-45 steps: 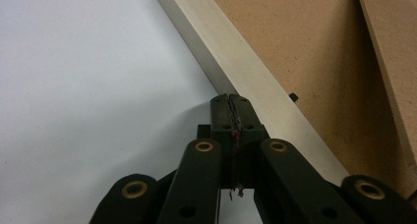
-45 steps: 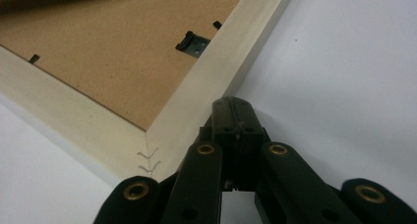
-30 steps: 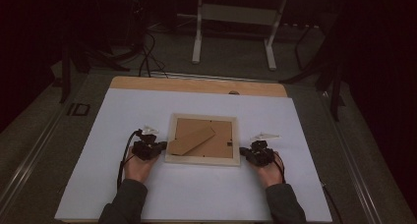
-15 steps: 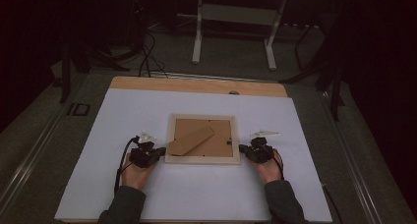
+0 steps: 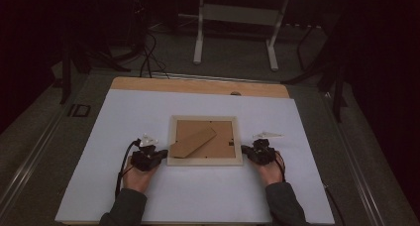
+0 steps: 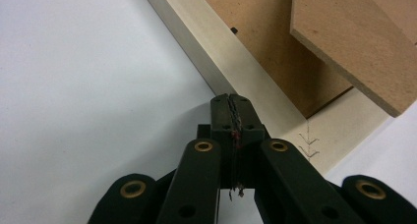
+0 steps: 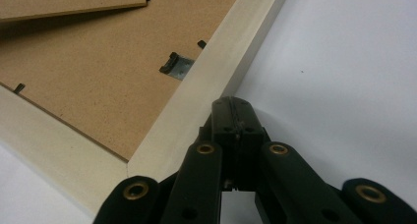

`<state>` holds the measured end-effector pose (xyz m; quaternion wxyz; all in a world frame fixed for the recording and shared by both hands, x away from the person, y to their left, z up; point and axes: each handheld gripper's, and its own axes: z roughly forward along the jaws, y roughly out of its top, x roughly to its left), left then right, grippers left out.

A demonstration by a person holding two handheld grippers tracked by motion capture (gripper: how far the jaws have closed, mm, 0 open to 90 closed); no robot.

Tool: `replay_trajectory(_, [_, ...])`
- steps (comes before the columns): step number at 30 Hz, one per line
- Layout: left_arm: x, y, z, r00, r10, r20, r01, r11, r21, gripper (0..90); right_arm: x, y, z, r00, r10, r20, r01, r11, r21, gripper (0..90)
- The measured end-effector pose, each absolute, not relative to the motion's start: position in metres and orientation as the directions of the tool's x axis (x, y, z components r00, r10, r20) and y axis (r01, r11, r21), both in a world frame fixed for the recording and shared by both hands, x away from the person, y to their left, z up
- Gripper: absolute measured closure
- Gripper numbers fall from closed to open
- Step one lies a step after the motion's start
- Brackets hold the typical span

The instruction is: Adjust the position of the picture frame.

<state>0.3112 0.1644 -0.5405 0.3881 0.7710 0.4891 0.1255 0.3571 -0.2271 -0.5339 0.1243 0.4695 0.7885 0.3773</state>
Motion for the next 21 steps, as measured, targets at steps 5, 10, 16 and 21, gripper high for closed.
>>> replay_trajectory(5, [0.310,0.166,-0.539,0.487,0.857,-0.168,0.651,-0.228,0.724,84.8,0.352,-0.227,-0.531,-0.527,0.840,0.127,0.623,0.281,0.731,86.7])
replay_trajectory(10, [0.309,0.166,-0.538,0.483,0.861,-0.161,0.646,-0.226,0.729,81.6,0.348,-0.233,-0.526,-0.528,0.842,0.107,0.591,0.274,0.758,84.0])
replay_trajectory(16, [0.307,0.171,-0.534,0.463,0.870,-0.167,0.642,-0.200,0.740,78.4,0.345,-0.240,-0.521,-0.523,0.844,0.117,0.580,0.253,0.774,79.6])
replay_trajectory(21, [0.306,0.177,-0.530,0.447,0.875,-0.188,0.636,-0.163,0.754,75.1,0.343,-0.249,-0.515,-0.521,0.842,0.141,0.566,0.217,0.795,75.9])
